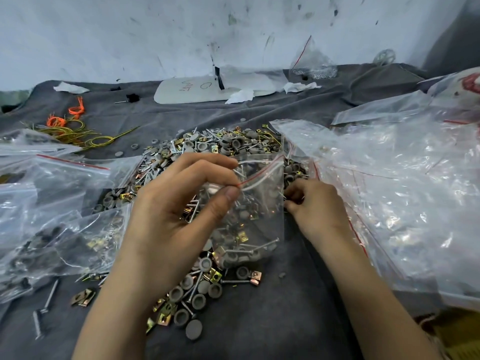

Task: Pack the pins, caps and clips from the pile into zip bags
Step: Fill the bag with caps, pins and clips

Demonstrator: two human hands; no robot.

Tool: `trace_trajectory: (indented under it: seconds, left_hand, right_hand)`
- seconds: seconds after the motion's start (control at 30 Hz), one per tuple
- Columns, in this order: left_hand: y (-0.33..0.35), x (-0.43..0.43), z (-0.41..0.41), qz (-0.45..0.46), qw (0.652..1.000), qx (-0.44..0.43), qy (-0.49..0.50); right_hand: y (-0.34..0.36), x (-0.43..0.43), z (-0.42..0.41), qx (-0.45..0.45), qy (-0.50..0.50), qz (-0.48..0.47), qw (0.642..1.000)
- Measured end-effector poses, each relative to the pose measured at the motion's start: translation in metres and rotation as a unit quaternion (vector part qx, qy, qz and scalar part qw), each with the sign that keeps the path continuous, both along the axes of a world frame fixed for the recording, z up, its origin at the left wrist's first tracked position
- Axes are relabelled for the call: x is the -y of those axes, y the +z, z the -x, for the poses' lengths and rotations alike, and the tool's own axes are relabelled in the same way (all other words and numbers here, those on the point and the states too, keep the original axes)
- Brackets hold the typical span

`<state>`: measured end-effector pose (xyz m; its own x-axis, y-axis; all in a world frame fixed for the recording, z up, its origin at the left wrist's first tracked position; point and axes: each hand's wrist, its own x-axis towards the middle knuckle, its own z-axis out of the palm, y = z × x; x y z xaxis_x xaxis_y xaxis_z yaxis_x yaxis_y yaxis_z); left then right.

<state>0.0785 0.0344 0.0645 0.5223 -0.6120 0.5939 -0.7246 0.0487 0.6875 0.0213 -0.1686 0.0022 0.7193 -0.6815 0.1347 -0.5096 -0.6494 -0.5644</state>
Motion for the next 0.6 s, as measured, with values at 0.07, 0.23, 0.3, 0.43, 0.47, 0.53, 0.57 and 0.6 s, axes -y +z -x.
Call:
trace_trajectory:
  seconds: [0.07,0.23,0.3,0.43,0.47,0.53,0.57,0.6]
  left_hand:
    - [0.000,0.000,0.000,-0.001,1.000,-0.001,0.000]
    - [-0.001,-0.001,-0.002,0.002,1.000,-0.013,0.003]
    - [-0.001,-0.001,-0.002,0.004,1.000,-0.014,0.007]
    - [-0.001,0.000,-0.002,0.006,1.000,-0.005,0.003]
    - [-0.001,0.001,-0.001,0.008,1.000,-0.002,0.000]
    - [-0.001,0.002,0.001,0.008,1.000,0.004,-0.006]
    - [-0.002,0.004,0.002,0.006,1.000,0.010,-0.009]
    - [-0.002,0.005,0.004,0.001,1.000,0.018,-0.012]
  right_hand:
    - [-0.001,-0.002,-0.003,-0.021,0.000,0.018,1.000]
    - [-0.001,0.002,0.000,0.002,0.025,0.003,1.000]
    - [0.005,0.004,0.003,0.074,0.022,-0.019,0.997]
    - [0.029,0.006,0.015,0.266,0.035,-0.097,0.958]
    - [0.036,0.004,0.019,0.320,0.048,-0.117,0.939]
    - [0.053,-0.003,0.027,0.423,0.080,-0.160,0.888]
    - [0.061,-0.008,0.032,0.463,0.091,-0.167,0.866]
    - [0.068,-0.013,0.035,0.494,0.099,-0.168,0.847]
